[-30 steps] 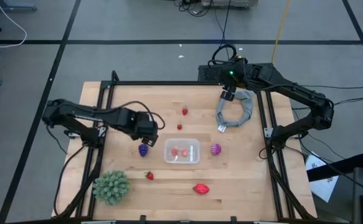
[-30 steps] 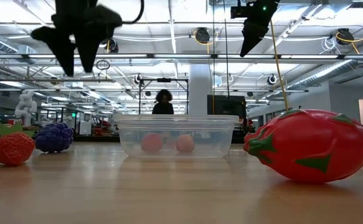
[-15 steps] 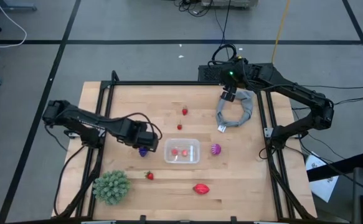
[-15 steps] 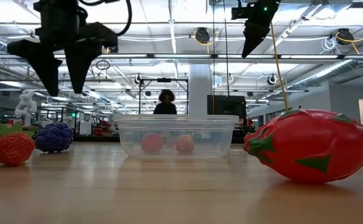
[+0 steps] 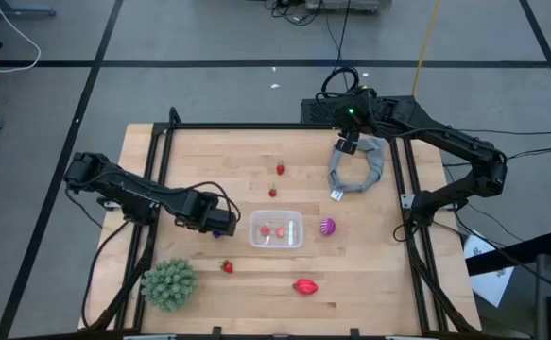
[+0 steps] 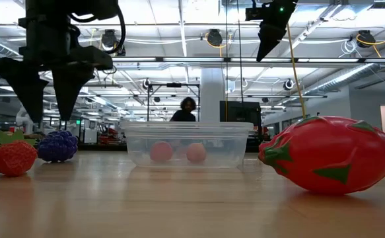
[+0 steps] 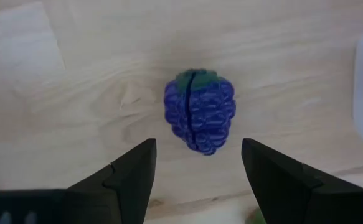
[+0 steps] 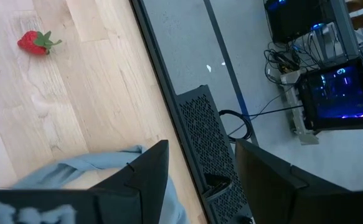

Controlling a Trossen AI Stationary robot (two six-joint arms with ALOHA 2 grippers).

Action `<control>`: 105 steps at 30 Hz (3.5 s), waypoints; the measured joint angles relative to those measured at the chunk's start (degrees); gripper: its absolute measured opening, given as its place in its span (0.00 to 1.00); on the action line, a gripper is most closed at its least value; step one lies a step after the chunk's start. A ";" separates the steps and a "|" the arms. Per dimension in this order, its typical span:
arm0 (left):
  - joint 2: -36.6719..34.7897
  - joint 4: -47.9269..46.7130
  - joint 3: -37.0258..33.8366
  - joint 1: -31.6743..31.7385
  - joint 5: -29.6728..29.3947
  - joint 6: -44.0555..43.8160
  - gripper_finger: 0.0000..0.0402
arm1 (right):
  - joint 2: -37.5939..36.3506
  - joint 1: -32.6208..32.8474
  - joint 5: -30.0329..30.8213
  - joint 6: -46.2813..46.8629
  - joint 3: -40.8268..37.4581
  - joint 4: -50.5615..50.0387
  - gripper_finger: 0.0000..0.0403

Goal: Pick and placing Produce into tupperware
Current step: Put the grapes into the bin

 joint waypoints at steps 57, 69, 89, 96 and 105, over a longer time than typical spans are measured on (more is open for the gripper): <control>4.23 3.65 -0.96 2.75 1.53 3.03 0.79 | 0.02 -0.02 -0.01 -0.02 -0.01 -0.96 0.44; 5.44 10.72 -6.59 4.65 3.57 3.58 0.80 | 0.02 -0.02 -0.01 -0.04 -0.02 -1.07 0.44; 5.22 11.11 -6.55 5.70 3.40 5.82 0.72 | 0.02 -0.02 0.00 -0.02 -0.02 -1.07 0.44; 5.22 11.08 -6.55 5.70 3.40 5.85 0.64 | 0.02 -0.02 0.00 -0.02 -0.02 -1.07 0.44; 5.22 11.10 -6.50 5.69 3.44 6.00 0.57 | 0.02 -0.02 0.00 -0.02 -0.02 -1.07 0.44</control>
